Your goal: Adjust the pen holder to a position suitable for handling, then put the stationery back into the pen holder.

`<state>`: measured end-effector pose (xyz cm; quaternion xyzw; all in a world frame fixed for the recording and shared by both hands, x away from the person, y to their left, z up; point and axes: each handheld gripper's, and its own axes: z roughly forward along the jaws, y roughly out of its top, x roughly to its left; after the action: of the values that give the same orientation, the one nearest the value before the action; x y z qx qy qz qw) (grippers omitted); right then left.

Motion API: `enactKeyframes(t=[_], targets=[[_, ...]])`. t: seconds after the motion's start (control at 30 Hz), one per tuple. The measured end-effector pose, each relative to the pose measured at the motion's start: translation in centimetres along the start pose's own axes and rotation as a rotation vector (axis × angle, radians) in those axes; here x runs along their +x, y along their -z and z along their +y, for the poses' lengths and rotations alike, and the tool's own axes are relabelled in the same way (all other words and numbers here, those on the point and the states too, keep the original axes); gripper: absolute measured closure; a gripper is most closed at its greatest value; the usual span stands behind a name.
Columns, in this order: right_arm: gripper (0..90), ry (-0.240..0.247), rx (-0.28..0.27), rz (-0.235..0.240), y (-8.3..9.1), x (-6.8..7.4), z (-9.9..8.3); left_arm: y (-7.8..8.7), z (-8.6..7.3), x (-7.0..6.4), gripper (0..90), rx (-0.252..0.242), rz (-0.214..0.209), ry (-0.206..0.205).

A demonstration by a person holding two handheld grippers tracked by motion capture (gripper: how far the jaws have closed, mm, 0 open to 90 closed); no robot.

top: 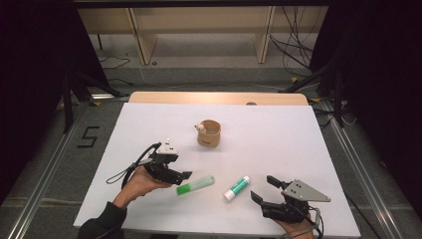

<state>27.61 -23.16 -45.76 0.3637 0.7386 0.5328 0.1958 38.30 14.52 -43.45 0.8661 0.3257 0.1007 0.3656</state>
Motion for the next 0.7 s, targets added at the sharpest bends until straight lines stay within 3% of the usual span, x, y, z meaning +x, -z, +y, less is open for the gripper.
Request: enactKeyframes(t=[0.37,0.57,0.7], targets=[[24.6,-0.001,0.003,-0.004,-0.1,-0.1,0.0,-0.3,-1.1,-1.1,18.3,0.045,-0.033,-0.046],[24.6,0.005,0.005,-0.001,-0.1,0.0,0.0,-0.2,-1.1,-1.4,18.8,0.070,-0.029,-0.071],[24.6,-0.001,0.007,-0.002,-0.2,-0.1,-0.1,-0.6,-1.2,-1.8,22.2,0.115,-0.037,-0.104]])
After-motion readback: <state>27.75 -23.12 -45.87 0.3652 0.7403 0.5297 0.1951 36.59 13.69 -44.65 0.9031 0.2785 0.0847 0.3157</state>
